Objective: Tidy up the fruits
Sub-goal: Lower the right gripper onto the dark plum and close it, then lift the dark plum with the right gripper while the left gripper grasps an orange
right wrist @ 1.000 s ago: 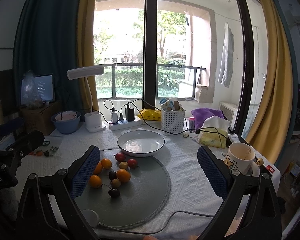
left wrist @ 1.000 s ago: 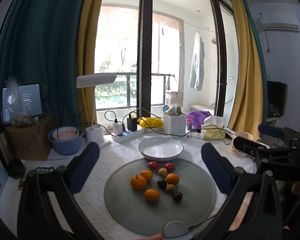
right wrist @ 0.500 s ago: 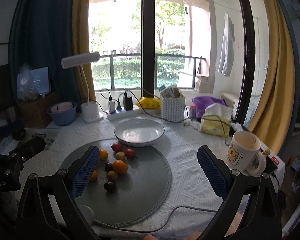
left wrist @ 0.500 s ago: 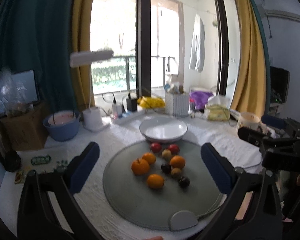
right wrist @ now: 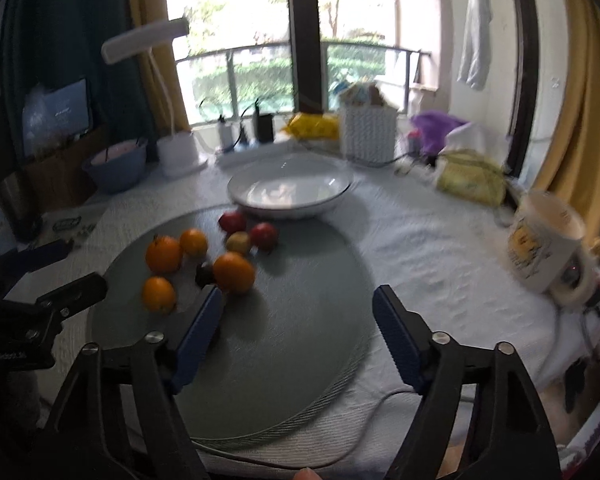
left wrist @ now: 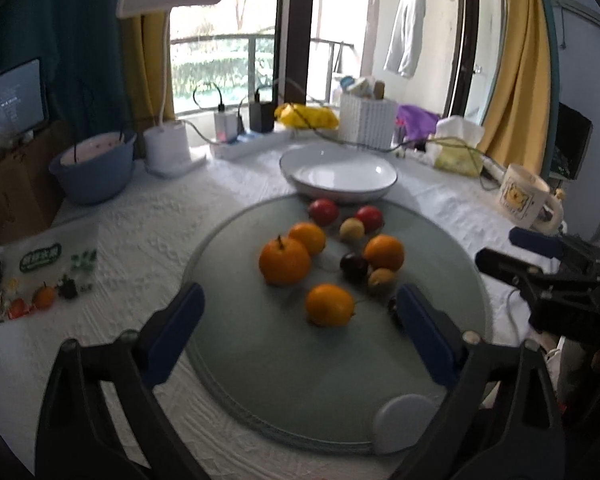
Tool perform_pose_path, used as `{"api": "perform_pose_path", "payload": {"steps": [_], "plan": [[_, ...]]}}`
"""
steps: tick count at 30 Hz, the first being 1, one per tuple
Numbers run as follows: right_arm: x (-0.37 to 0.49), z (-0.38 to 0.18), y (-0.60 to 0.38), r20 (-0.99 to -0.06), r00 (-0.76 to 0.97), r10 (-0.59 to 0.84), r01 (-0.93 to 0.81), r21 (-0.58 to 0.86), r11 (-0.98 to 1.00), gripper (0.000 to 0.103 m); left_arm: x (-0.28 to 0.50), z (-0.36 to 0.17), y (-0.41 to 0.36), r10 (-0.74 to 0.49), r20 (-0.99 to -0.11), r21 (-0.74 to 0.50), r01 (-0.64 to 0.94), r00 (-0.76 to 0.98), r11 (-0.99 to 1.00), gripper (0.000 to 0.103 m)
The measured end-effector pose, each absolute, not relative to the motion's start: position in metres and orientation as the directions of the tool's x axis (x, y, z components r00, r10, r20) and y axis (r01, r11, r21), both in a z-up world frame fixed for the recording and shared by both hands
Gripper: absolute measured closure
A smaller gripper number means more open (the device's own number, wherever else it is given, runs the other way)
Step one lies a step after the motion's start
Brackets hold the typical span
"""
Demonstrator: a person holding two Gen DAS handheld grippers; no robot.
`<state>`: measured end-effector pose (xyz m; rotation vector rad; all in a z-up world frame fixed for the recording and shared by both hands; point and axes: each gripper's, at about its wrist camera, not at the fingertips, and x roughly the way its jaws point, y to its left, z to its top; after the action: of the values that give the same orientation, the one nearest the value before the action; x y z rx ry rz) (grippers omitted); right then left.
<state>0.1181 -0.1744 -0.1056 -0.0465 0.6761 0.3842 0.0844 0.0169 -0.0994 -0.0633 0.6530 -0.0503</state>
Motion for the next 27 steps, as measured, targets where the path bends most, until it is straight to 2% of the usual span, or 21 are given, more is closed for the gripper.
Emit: {"api": "perform_pose_path", "payload": {"steps": [10,12,16,19,27], "plan": [[0.129,-0.140,-0.129,-0.707,0.556,0.437,-0.498,0.137,0.856,0.042,0.099,-0.121,0.031,-0.070,-0.664,-0.085,0.017,0.745,0.996,0.013],[0.131,-0.143,-0.123,-0.716,0.542,0.440,-0.508,0.138,0.850,0.051,0.101,-0.122,0.033,-0.066,-0.668,-0.084,0.013,0.741,0.996,0.014],[0.137,-0.151,-0.115,-0.735,0.514,0.442,-0.524,0.138,0.840,0.059,0.105,-0.125,0.034,-0.072,-0.679,-0.088,0.016,0.731,0.996,0.019],[0.138,-0.151,-0.116,-0.734,0.504,0.455,-0.539,0.144,0.830,0.074,0.110,-0.128,0.030,-0.082,-0.692,-0.089,0.028,0.717,0.996,0.026],[0.143,-0.139,-0.140,-0.703,0.549,0.452,-0.506,0.151,0.849,0.074,0.122,-0.129,0.008,-0.118,-0.716,-0.080,0.087,0.689,0.993,0.028]]}}
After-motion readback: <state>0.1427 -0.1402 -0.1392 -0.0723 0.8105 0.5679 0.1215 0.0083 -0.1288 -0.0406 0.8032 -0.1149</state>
